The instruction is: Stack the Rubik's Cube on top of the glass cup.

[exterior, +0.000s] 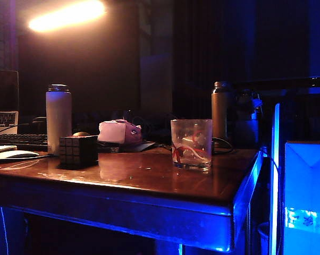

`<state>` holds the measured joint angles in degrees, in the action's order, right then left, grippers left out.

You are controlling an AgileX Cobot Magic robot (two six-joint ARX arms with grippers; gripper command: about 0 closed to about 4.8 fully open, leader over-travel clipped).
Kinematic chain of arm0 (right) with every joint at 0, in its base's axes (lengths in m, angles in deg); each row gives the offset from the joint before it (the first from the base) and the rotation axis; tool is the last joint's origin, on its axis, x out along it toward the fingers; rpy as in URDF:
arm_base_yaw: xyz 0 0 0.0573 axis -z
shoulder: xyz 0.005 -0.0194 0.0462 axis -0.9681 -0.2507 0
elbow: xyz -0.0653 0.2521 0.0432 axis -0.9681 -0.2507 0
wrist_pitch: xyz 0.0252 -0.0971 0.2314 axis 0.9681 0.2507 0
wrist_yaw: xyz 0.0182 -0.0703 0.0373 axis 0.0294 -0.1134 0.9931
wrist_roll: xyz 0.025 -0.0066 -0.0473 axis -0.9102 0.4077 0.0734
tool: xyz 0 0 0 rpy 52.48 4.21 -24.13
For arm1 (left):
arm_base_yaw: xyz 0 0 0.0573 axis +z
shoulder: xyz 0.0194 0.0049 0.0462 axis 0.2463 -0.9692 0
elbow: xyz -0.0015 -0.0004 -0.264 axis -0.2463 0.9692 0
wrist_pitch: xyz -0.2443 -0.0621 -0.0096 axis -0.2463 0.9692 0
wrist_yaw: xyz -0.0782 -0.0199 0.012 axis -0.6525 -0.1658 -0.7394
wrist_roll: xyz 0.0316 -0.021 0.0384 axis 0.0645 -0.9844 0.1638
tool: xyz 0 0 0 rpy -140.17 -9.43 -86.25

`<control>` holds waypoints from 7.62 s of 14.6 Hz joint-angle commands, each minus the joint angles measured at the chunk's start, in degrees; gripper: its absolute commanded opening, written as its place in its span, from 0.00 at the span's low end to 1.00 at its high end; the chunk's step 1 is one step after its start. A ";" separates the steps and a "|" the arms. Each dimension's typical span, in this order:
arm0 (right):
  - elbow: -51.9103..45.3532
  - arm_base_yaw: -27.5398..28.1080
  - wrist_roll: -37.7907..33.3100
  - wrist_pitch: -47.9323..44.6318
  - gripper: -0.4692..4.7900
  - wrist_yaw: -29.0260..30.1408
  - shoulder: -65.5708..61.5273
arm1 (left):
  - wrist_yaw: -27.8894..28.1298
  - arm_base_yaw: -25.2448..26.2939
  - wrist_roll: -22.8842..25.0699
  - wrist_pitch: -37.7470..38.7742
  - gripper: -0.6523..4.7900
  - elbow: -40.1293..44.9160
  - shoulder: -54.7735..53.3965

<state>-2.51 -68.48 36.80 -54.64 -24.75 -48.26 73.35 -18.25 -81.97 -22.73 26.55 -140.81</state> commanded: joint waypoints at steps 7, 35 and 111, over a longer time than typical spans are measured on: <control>14.23 -19.65 16.06 22.05 0.09 3.10 -20.59 | -12.85 -1.20 6.49 12.66 0.11 -19.96 -39.89; 14.21 -22.45 16.44 20.61 0.09 0.68 -23.10 | -3.89 -11.15 6.25 5.16 0.32 -26.18 -60.94; 14.80 -25.77 14.93 6.84 0.09 -9.79 -34.80 | -23.12 -25.11 2.14 16.61 0.84 -33.33 -56.28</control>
<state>11.90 -94.20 51.97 -46.84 -34.60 -83.41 49.59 -43.25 -79.93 -6.56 -6.66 -196.96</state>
